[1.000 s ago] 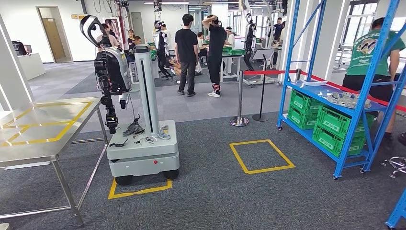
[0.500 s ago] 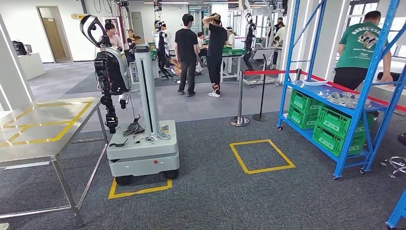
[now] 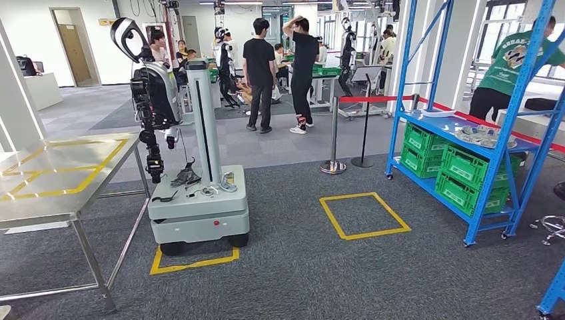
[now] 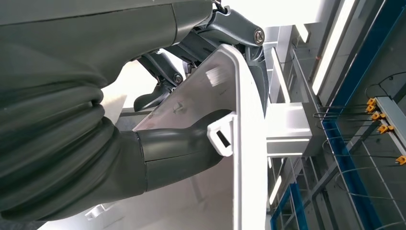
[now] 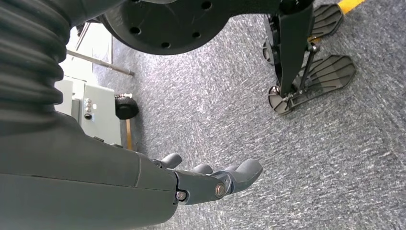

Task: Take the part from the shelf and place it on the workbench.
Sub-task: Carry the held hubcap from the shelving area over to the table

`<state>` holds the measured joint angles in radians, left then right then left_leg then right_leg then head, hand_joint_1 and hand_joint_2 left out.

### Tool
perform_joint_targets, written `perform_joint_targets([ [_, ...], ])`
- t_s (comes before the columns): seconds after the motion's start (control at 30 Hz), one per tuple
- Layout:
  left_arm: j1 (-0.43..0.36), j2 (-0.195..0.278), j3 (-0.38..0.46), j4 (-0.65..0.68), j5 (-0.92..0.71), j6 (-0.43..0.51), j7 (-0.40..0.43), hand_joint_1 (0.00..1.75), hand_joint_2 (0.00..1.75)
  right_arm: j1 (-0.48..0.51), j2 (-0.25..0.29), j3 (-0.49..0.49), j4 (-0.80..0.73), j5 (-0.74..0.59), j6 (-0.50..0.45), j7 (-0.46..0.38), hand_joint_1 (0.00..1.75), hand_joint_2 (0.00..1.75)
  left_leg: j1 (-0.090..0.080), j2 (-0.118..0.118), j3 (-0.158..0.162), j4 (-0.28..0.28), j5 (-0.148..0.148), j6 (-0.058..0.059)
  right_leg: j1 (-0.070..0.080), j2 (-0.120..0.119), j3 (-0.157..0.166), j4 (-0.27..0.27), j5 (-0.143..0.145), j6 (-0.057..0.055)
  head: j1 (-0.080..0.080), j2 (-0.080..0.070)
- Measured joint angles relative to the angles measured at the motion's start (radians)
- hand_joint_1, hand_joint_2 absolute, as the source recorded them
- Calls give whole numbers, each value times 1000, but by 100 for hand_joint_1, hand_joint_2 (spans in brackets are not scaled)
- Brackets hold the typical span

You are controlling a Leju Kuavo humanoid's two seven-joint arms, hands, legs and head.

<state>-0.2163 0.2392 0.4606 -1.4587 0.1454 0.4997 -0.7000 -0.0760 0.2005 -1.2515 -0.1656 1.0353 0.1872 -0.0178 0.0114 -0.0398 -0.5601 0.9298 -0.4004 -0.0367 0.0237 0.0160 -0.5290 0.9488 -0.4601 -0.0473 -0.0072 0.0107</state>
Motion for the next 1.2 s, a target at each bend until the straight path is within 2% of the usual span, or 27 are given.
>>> perform_joint_targets([
  [0.1, -1, 0, 0, 0, -2, 0, 0, 175, 175, 0, 0, 0, 0, 0, -2, -1, 0, 175, 0, 0, -7, 15, -7, 0, 0, 0, -6, 15, -7, 0, 0, 0],
  [0.6, -10, -4, 0, 0, -13, 0, 0, 175, 175, 0, -1, 0, 0, 6, -9, 3, 0, 175, 0, 0, -8, 16, -8, 1, 0, 0, -6, 15, -8, 0, 0, 0],
  [0.8, -15, -8, 0, 0, -16, -1, 0, 175, 175, 0, 0, 0, 0, 8, 6, 12, 0, 175, -4, 1, -11, 30, -19, 18, -5, 1, -5, 19, -12, 12, 0, 0],
  [0.87, -14, -9, 0, -1, -16, -2, 0, 175, 175, -1, -1, 0, 0, 8, 7, 12, 0, 175, 2, 4, -5, 18, -13, 22, -3, 2, -6, 27, -19, 18, 0, 0],
  [0.9, -14, -9, 0, -2, -16, -3, 0, 175, 175, -1, -1, 0, 0, 8, 7, 12, 0, 175, 5, 8, -2, 11, -9, 24, -4, 2, -15, 48, -34, 23, 0, 0],
  [0.93, -14, -9, 0, -3, -16, -3, 0, 175, 175, -1, -1, 0, 0, 9, 7, 12, 0, 175, 9, 14, 1, 6, -6, 26, -6, 1, -35, 91, -61, 29, 0, 0],
  [1.0, -13, -11, 0, -4, -16, -4, 0, 175, 175, -2, -1, 0, 0, 9, 6, 12, 0, 175, 9, 24, -1, 7, -7, 28, -15, -1, -102, 224, -131, 42, 1, 0],
  [1.03, -12, -12, 0, -4, -16, -5, 0, 175, 175, -2, -1, 0, 0, 9, 6, 12, 0, 175, 10, 29, -4, 10, -8, 27, -22, -1, -134, 284, -154, 48, 1, 0],
  [1.07, -11, -13, 0, -3, -16, -5, 0, 175, 175, -1, -1, 0, 0, 9, 6, 12, 0, 175, 12, 32, -6, 14, -10, 24, -29, -2, -150, 314, -159, 54, 1, 0],
  [1.1, -11, -14, 0, -3, -16, -5, 0, 175, 175, 0, -1, 0, 0, 9, 4, 12, 0, 175, 15, 33, -9, 19, -12, 19, -36, -3, -145, 304, -144, 61, 1, 0],
  [1.13, -11, -14, 0, -3, -16, -6, 0, 175, 175, 1, -1, 0, 0, 9, 3, 11, 0, 175, 19, 34, -11, 26, -15, 13, -44, -5, -120, 255, -115, 68, 1, 0],
  [1.17, -11, -14, 0, -3, -16, -6, 0, 175, 175, 1, -2, 0, 0, 9, 2, 11, 0, 175, 23, 35, -15, 36, -18, 5, -51, -6, -83, 184, -85, 75, 1, 0],
  [1.2, -11, -14, 0, -4, -16, -6, 0, 175, 175, 1, -1, 0, 0, 9, 2, 11, 0, 175, 25, 35, -20, 47, -23, -4, -54, -6, -52, 126, -63, 79, 1, 0],
])
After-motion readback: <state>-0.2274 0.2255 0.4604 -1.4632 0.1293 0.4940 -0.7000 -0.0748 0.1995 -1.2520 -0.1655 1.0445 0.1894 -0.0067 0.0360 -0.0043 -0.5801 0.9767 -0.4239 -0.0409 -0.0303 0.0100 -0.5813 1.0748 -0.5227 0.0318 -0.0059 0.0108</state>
